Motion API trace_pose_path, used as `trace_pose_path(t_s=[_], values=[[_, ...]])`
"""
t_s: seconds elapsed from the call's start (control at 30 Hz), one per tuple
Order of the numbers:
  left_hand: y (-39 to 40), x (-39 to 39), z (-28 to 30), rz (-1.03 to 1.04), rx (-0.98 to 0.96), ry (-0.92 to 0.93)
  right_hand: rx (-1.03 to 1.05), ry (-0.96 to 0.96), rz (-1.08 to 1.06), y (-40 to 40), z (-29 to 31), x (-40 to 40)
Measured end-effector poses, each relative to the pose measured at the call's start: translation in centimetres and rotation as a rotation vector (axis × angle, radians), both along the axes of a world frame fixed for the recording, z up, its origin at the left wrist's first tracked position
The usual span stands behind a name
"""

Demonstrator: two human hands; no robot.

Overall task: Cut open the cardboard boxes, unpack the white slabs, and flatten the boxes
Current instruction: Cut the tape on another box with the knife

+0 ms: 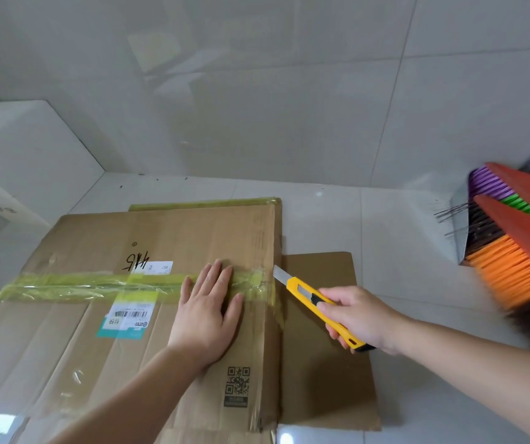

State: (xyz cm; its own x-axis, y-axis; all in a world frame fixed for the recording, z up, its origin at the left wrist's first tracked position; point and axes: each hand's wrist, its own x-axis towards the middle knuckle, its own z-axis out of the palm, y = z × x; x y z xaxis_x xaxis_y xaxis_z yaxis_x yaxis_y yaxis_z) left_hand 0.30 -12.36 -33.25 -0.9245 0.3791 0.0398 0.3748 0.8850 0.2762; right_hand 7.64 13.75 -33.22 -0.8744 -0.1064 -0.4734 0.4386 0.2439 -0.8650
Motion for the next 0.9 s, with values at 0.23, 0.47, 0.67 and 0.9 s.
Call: trace_pose_path(t_s=[0.23,0.47,0.67,0.9], values=[[0.0,-0.1,0.0,-0.004,0.002,-0.005,0.055,0.026,0.049,0.5,-0.2,-0.1],[0.0,-0.1,0.0,-0.026,-0.004,-0.002,0.09,0.034,0.092,1.6,-0.3,-0.8],[0.0,0.1,-0.1,-0.024,0.009,0.0,0.001,-0.007,0.048,1.3,-1.4,0.5],[0.0,-0.1,-0.2,-0.013,0.007,0.014,0.0,-0.016,0.024,1.1,-0.9,0.8]])
